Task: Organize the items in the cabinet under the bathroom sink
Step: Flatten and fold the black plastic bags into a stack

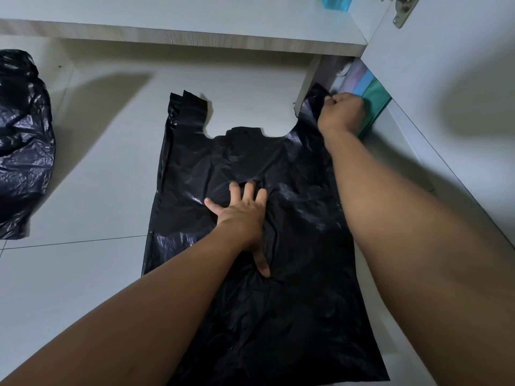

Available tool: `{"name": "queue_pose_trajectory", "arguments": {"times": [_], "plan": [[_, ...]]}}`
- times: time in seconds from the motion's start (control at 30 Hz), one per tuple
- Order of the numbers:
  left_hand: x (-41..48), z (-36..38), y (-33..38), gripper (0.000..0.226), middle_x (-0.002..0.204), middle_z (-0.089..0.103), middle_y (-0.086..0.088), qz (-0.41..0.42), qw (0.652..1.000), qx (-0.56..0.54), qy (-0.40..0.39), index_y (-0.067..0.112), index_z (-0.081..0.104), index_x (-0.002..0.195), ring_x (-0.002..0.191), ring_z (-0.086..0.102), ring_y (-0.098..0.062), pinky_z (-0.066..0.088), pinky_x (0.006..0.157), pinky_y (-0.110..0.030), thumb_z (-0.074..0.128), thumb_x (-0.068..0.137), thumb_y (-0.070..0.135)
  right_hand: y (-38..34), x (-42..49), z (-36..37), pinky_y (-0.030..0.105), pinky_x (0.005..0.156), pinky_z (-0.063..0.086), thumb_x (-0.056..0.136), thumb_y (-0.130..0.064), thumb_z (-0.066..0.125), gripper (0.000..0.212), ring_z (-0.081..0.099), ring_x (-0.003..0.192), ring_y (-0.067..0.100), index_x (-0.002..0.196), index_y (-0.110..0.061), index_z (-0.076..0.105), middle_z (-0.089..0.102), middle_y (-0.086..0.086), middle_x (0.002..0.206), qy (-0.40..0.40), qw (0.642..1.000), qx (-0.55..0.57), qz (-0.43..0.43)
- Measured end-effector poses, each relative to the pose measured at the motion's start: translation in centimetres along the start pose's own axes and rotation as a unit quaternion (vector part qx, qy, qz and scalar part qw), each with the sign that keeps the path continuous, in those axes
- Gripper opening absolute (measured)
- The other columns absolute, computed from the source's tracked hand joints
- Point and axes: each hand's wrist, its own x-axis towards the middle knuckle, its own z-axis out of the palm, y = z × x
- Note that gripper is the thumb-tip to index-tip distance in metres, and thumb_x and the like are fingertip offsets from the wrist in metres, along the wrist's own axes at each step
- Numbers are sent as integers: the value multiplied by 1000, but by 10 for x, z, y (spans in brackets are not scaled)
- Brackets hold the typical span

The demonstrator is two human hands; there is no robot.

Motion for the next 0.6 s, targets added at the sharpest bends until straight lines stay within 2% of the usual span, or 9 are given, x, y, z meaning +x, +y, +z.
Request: {"name": "queue_pose_trajectory", "arguments": {"times": [0.07, 0.1, 0.2, 0.3, 0.37, 0.43, 0.5, 0.53, 0.6], "plan": [[1, 1, 0, 161, 156, -6, -2, -1, 1000, -3, 0, 23, 4, 148, 147, -17, -41, 13, 95, -89, 96, 22, 60, -4, 10, -2, 21, 73, 51, 95, -17, 60, 17, 68, 86, 19, 106, -18, 72, 70, -2, 98, -29, 997, 68, 37], [1, 2, 0, 161, 156, -6, -2, -1, 1000, 0, 1, 23, 3, 148, 147, -17, -41, 14, 95, -89, 96, 21, 60, -6, 10, -4, 23, 80, 52, 96, -16, 57, 27, 66, 92, 19, 121, -18, 67, 66, -2, 105, -43, 994, 85, 47], [1, 2, 1, 162, 156, -7, -1, -2, 1000, 4, 2, 23, 3, 148, 147, -17, -41, 13, 95, -89, 96, 21, 61, -6, 6, -1, 22, 93, 45, 99, -13, 50, 51, 57, 118, 19, 149, -16, 38, 54, 3, 136, -65, 995, 74, -3], [2, 2, 0, 160, 156, -8, -1, -5, 1000, -3, -1, 23, 3, 148, 147, -18, -41, 12, 96, -89, 97, 23, 59, -1, -21, -5, 26, 96, 48, 98, -7, 51, 40, 56, 117, 19, 138, -11, 47, 53, 8, 134, -19, 988, 51, -146], [2, 2, 0, 160, 156, -8, -1, -4, 1000, -1, -2, 23, 4, 147, 147, -18, -41, 12, 96, -89, 96, 22, 59, 12, -36, -4, 32, 82, 53, 95, -12, 55, 21, 60, 103, 21, 116, -10, 58, 57, 5, 115, -10, 972, -39, -231], [2, 3, 0, 160, 156, -8, -1, -4, 1000, 3, -2, 24, 4, 148, 147, -18, -41, 12, 96, -89, 96, 21, 60, 28, -44, -1, 33, 78, 52, 95, -21, 56, 20, 62, 102, 26, 111, -11, 63, 62, 5, 108, -118, 951, -166, -232], [2, 3, 0, 161, 156, -8, -2, -6, 1000, 3, -5, 23, 3, 148, 147, -19, -41, 11, 96, -89, 96, 22, 60, 42, -51, 1, 43, 97, 49, 98, -31, 53, 39, 53, 123, 31, 133, -13, 57, 57, 11, 132, -279, 883, -328, -187], [1, 3, 0, 161, 156, -8, -2, -6, 1000, 3, -5, 23, 3, 148, 147, -19, -41, 11, 96, -89, 96, 22, 60, 48, -54, 1, 49, 104, 43, 99, -34, 50, 48, 44, 132, 33, 143, -13, 49, 48, 12, 144, -317, 855, -374, -168], [-1, 2, 0, 159, 156, -8, -1, -4, 1000, 3, -4, 24, 4, 148, 147, -19, -41, 11, 97, -89, 96, 23, 60, 55, -58, -1, 51, 109, 38, 100, -31, 48, 55, 37, 138, 34, 148, -8, 39, 37, 12, 152, -308, 866, -362, -152]]}}
